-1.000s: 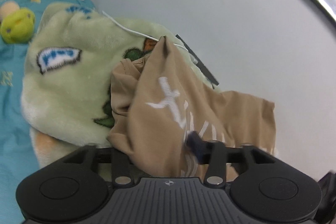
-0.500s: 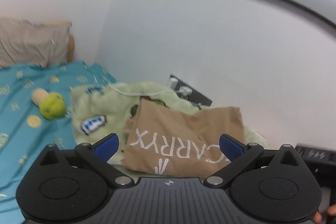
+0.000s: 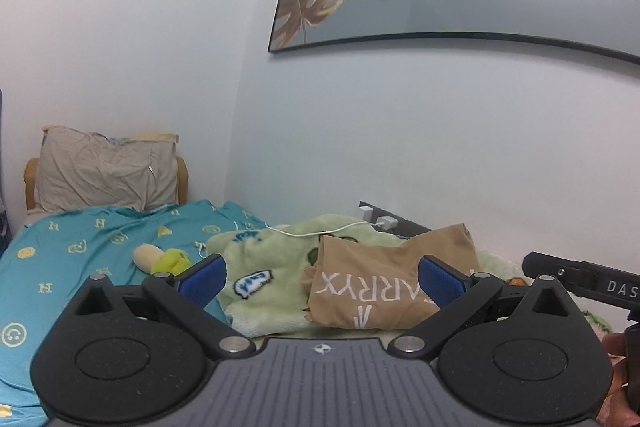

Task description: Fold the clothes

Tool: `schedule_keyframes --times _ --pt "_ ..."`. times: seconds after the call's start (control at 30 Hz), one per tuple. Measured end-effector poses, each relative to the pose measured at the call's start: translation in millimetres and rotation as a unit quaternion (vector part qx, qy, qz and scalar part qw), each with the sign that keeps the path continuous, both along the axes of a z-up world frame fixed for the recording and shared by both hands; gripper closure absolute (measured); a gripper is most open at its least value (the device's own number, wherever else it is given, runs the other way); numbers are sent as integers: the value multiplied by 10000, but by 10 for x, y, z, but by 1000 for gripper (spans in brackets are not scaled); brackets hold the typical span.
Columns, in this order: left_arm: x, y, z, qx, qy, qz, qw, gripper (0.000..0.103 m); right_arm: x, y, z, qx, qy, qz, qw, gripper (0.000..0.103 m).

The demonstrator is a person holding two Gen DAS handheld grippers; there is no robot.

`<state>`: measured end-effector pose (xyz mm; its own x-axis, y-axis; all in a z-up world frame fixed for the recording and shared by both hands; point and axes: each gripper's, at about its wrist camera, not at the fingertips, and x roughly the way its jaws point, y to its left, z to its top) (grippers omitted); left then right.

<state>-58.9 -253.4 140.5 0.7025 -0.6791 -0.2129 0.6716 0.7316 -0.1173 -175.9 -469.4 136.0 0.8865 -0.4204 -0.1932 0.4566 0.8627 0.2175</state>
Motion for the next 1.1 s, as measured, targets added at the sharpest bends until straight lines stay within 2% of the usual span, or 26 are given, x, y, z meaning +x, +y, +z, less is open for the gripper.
schedule_keyframes --times 0.17,0.33,0.43,0.73,1.1 --pt "-234 101 -103 86 -394 15 9992 0 -14 226 -58 -257 -104 25 9996 16" --pt "-363 170 -203 45 -571 -16 9984 0 38 434 -109 -653 9 -21 9979 16" --pt "-383 199 -268 24 -617 -45 9981 0 46 517 -123 -840 48 -90 9964 15" --pt "-321 174 -425 119 -656 -22 9978 0 108 645 -172 -973 129 -162 9950 16" --pt "-272 288 -423 14 -593 99 9982 0 108 782 -156 -1095 121 -190 9937 16"
